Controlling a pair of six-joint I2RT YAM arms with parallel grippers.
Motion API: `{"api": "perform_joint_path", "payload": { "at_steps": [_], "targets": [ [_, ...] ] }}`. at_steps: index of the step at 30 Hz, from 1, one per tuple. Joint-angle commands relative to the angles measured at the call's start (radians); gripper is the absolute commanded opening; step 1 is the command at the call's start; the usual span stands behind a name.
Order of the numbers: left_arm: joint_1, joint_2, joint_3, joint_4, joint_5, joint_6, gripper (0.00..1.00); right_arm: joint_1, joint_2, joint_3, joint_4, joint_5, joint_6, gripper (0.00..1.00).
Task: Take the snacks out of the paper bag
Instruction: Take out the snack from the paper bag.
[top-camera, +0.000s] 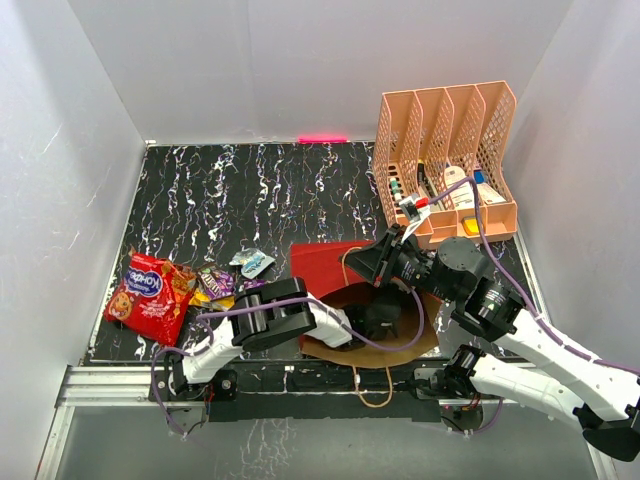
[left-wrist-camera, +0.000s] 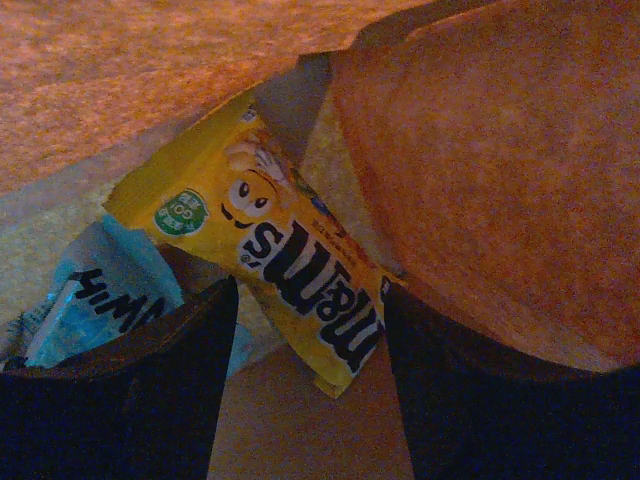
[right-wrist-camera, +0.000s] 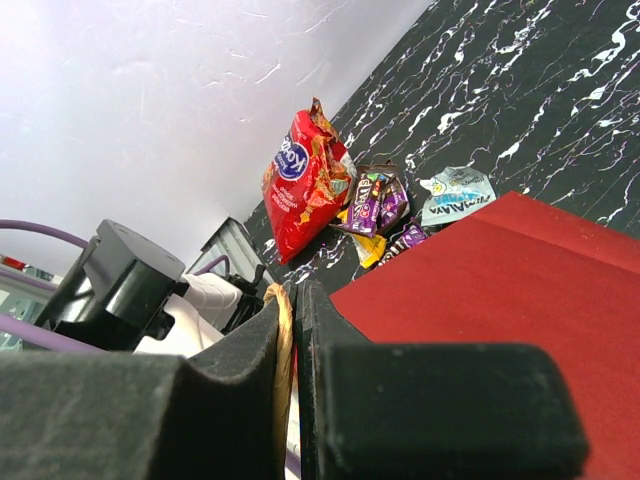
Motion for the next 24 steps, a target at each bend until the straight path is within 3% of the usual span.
{"api": "perform_joint_path", "payload": {
  "at_steps": [1,11,24],
  "targets": [
    [0.037,0.014,0.042,0.023,-0.033,0.012,0.57,0.001,-0.014,0.027,0.06,-0.011,0.013,0.07],
    [0.097,0.008,0.022,0.006,0.05,-0.013,0.41,0.0,-0.019,0.037,0.049,-0.01,0.017,0.07],
    [0.098,-0.092,-0.112,-0.01,0.131,-0.029,0.0,-0.001,-0.03,0.047,0.016,0.028,-0.009,0.07]
  ]
}}
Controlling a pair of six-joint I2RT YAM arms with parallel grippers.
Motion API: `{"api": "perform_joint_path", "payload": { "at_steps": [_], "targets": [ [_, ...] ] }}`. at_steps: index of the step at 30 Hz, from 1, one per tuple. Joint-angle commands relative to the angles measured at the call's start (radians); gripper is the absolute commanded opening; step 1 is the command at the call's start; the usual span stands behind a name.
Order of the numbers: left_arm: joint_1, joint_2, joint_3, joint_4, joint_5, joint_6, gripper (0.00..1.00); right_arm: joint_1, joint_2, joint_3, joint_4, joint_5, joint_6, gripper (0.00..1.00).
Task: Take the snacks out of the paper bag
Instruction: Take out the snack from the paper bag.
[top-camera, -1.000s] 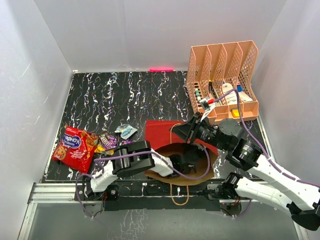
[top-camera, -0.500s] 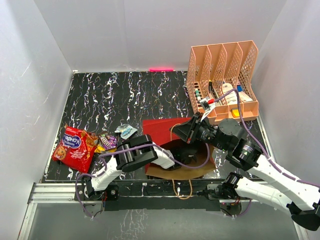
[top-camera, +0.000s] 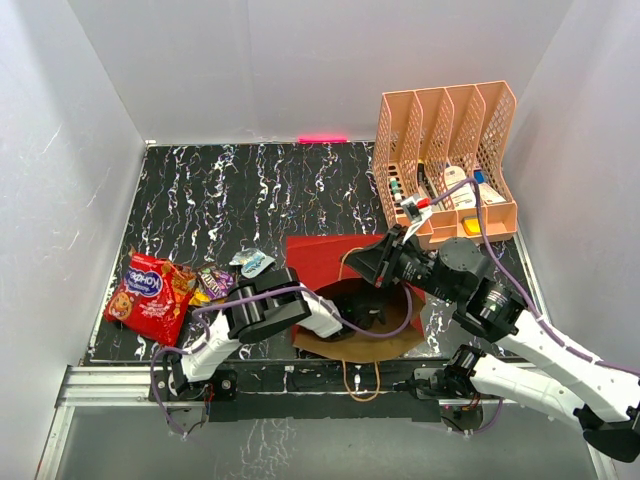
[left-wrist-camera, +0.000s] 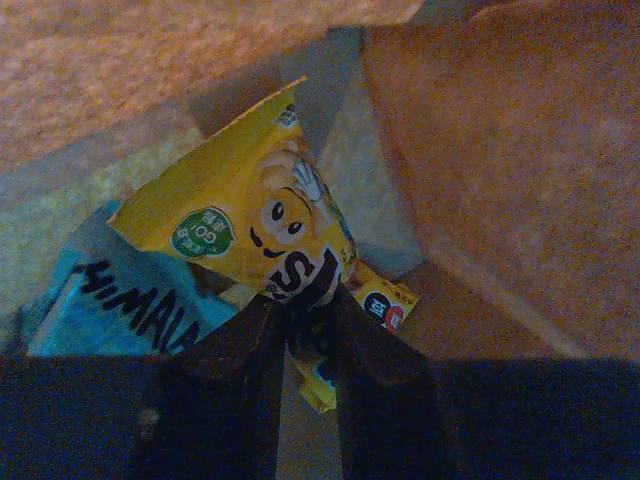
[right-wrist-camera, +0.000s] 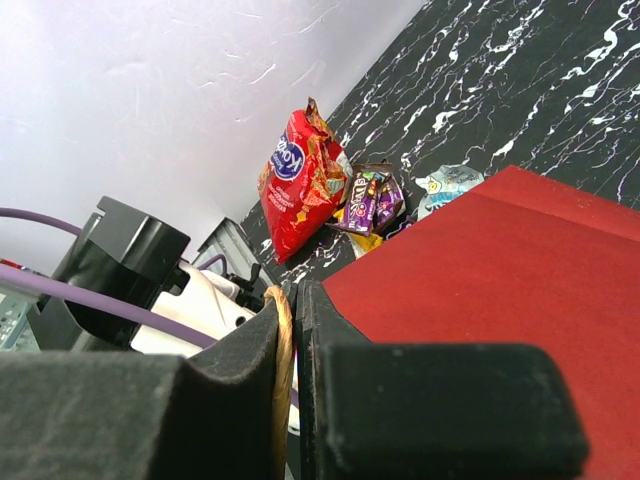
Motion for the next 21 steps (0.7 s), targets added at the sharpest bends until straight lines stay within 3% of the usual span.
{"api": "perform_joint_path", "payload": {
  "at_steps": [1,8,13,21],
  "targets": [
    [0.009,-0.115,-0.096,-0.019,0.043,-0.021,0.0,0.0,-0.025,0.048,0.029,0.025,-0.011,0.07],
    [-0.038,-0.301,-0.269,-0.065,0.143,-0.034,0.0,0.001,-0.031,0.044,0.025,0.052,-0.025,0.07],
    [-0.062,-0.463,-0.385,-0.189,0.237,-0.132,0.0,0.001,-0.032,0.025,0.039,0.058,-0.027,0.07],
    [-0.094,-0.7,-0.481,-0.42,0.535,-0.276,0.0,0.001,-0.024,0.011,0.064,0.052,-0.021,0.07]
  ]
}}
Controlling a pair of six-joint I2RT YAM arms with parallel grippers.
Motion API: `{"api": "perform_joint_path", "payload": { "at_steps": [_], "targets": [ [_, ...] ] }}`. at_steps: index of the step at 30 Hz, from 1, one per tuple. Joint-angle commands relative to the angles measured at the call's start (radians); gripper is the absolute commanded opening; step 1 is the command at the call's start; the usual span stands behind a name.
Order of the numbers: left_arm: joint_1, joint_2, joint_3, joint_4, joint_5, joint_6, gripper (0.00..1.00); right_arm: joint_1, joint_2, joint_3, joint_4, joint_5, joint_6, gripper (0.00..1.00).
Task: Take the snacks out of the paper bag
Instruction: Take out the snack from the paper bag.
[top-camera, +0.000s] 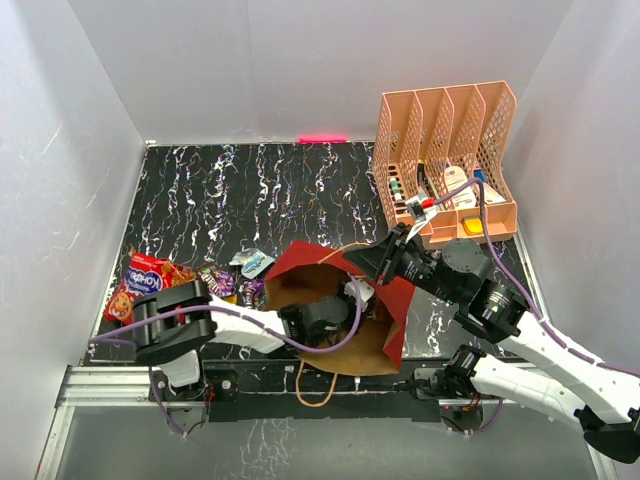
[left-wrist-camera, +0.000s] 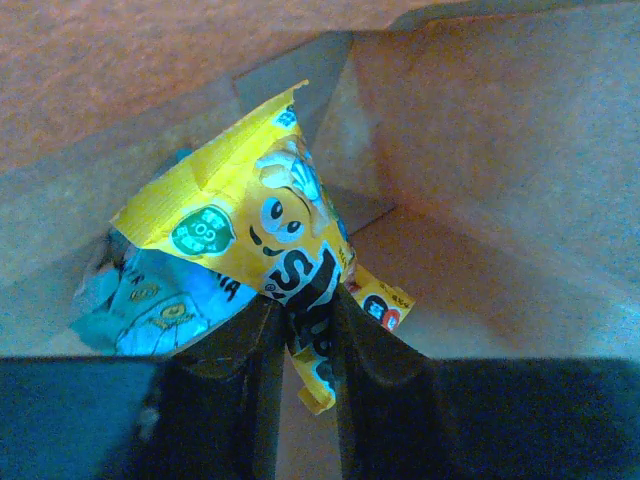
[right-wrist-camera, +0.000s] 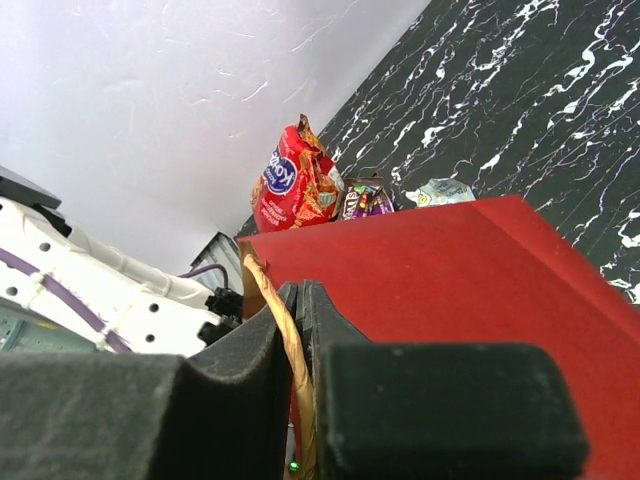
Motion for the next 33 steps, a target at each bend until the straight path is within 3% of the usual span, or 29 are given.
{"api": "perform_joint_path", "payload": {
  "at_steps": [1,5,13,33],
  "targets": [
    [-0.024,-0.15,-0.036,-0.152,0.217,-0.115,0.0,0.0,-0.01,0.01,0.061,0.007,-0.012,0.07],
    [-0.046,-0.273,-0.06,-0.276,0.28,-0.166,0.0,0.001,-0.017,0.001,0.067,0.007,-0.006,0.07],
    [-0.057,-0.384,-0.082,-0.442,0.17,-0.201,0.0,0.001,0.0,0.009,0.086,0.016,-0.021,0.07],
    [-0.061,-0.56,0.206,-0.711,0.133,-0.082,0.0,0.0,0.058,0.151,-0.048,0.201,-0.214,0.07]
  ]
}}
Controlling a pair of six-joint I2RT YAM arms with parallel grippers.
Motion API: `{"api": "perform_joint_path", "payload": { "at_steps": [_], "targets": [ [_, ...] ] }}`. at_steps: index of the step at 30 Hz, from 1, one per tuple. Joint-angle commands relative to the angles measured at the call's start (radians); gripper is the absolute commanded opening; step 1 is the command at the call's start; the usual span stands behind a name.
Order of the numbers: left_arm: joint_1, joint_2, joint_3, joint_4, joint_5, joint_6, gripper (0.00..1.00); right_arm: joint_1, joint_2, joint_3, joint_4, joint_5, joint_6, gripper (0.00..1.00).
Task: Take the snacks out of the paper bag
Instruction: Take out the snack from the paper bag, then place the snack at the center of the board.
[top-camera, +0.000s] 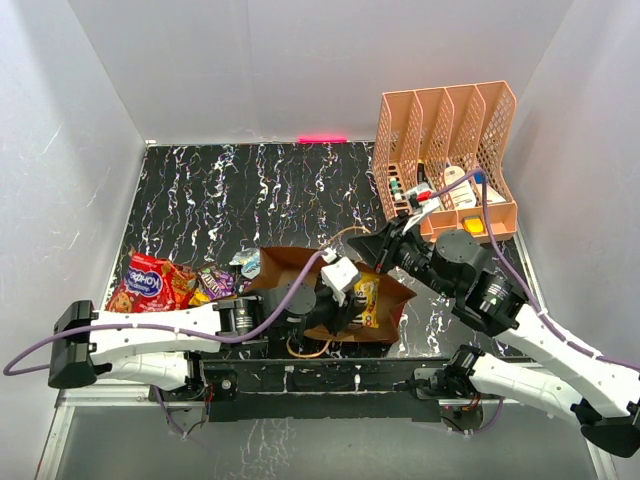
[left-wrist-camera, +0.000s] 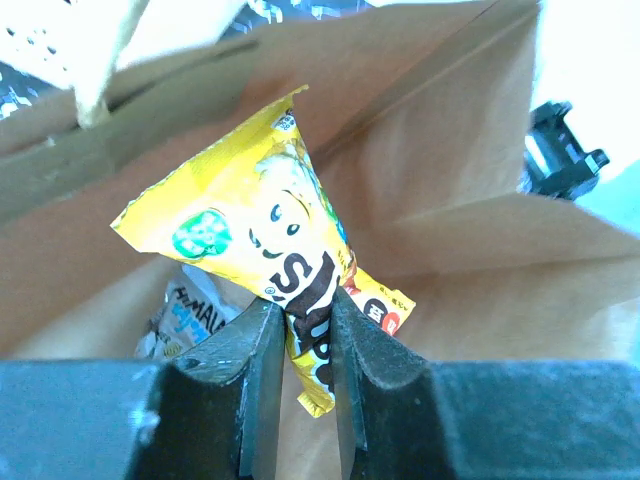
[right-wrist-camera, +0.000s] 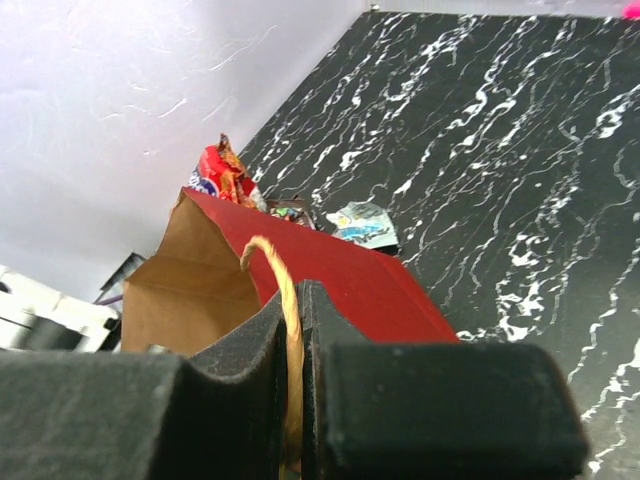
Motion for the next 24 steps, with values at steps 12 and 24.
{"api": "perform_joint_path", "payload": {
  "at_steps": [12,24],
  "targets": [
    [-0.004,-0.104,0.23,-0.095,-0.039,0.056,0.0,0.0,-0.024,0.236,-0.123,0.273,-0.303,0.07],
    [-0.005,-0.202,0.255,-0.241,-0.165,0.048,0.0,0.0,-0.034,0.066,-0.099,-0.119,-0.257,0.07]
  ]
}}
